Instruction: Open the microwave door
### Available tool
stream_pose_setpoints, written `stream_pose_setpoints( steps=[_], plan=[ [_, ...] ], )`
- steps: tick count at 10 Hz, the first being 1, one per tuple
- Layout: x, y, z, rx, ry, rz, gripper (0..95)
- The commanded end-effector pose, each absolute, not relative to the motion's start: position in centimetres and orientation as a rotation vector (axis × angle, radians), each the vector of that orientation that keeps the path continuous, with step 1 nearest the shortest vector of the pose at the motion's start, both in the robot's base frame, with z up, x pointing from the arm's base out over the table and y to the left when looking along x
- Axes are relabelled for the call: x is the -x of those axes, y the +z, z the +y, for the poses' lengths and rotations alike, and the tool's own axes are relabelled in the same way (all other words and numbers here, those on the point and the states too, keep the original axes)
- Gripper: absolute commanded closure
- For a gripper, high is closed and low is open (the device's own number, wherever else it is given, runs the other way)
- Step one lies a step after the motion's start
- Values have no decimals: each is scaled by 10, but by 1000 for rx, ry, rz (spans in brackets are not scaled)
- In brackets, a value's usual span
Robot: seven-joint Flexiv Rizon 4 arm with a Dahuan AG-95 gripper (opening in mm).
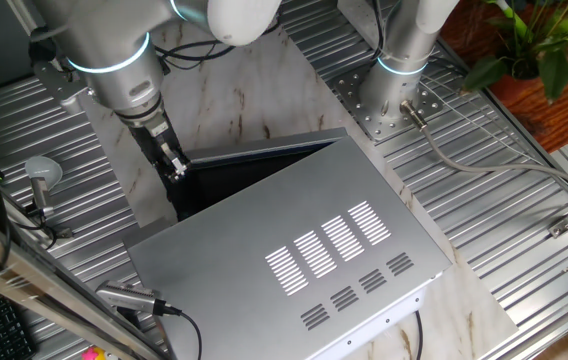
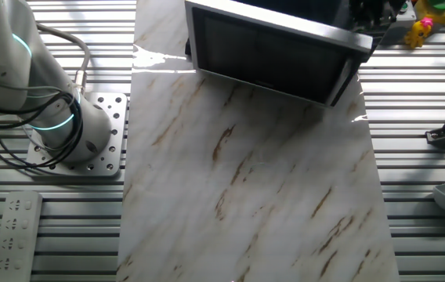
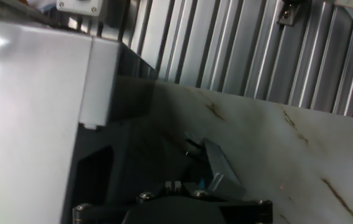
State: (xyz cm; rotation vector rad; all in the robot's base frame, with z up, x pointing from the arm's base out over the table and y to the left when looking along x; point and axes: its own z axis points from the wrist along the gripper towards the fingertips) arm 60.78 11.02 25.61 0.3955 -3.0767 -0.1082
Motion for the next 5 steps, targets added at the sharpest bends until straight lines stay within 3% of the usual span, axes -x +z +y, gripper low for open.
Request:
stream_pose_setpoints(
  steps=[1, 5],
  plan=[
    [-595, 252, 97, -444, -97, -3073, 950],
    [-573, 242, 79, -482, -98, -3055, 950]
  ],
)
